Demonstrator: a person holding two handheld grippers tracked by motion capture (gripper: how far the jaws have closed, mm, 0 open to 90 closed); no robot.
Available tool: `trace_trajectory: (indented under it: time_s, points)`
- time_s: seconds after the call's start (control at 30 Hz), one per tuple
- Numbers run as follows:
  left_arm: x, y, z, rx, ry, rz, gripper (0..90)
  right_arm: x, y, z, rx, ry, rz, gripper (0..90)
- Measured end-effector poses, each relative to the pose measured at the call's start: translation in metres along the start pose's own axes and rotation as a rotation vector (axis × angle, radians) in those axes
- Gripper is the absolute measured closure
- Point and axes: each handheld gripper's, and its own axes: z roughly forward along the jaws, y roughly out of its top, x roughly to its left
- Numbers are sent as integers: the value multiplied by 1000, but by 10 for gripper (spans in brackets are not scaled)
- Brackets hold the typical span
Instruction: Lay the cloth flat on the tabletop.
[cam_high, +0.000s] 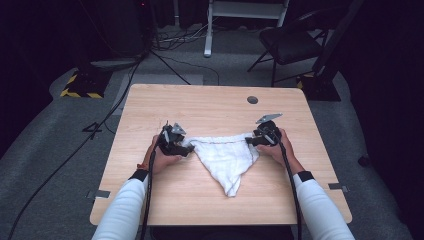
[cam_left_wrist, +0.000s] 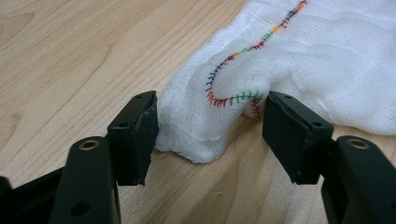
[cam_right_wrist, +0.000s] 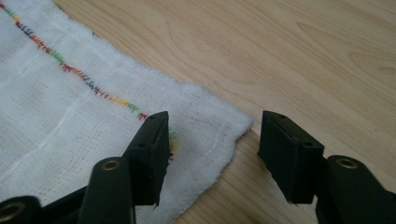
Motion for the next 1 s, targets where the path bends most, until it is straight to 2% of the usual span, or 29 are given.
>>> trace_trajectory:
  time_s: [0.03,0.17,0.23,0.3,0.33,0.37,0.47,0.53,0.7,0.73,0.9,1.0]
  points:
    - [0,0,0,-1,3,4,402,0,0,0,0,-1,10,470]
    - [1,-1,-2,-5,9,7,566,5,-1,-1,-24,26,-16,710]
    - [2,-1,-3,-3,-4,16,664,8,-1,0,-32,24,-38,769]
    - [2,0,-3,-2,2,22,769,12,-1,-1,-35,13,-59,828]
    - [2,-1,-4,-1,1,28,789,13,-1,-2,-44,1,-68,843]
    - [2,-1,-5,0,-8,33,801,13,-1,-3,-52,2,-72,851]
    - [2,2,-10,-25,3,44,815,15,2,-13,-98,-4,-85,866]
    - [2,5,-17,-63,-2,40,816,16,5,-23,-135,-10,-93,869]
    - [-4,14,-37,-138,23,86,820,21,15,-49,-218,-27,-122,873]
    - [-5,16,-42,-153,17,79,820,22,17,-56,-236,-31,-126,873]
    - [-10,30,-68,-247,32,98,821,27,28,-87,-308,-65,-163,875]
    - [-15,38,-82,-282,46,112,821,29,31,-104,-346,-82,-173,876]
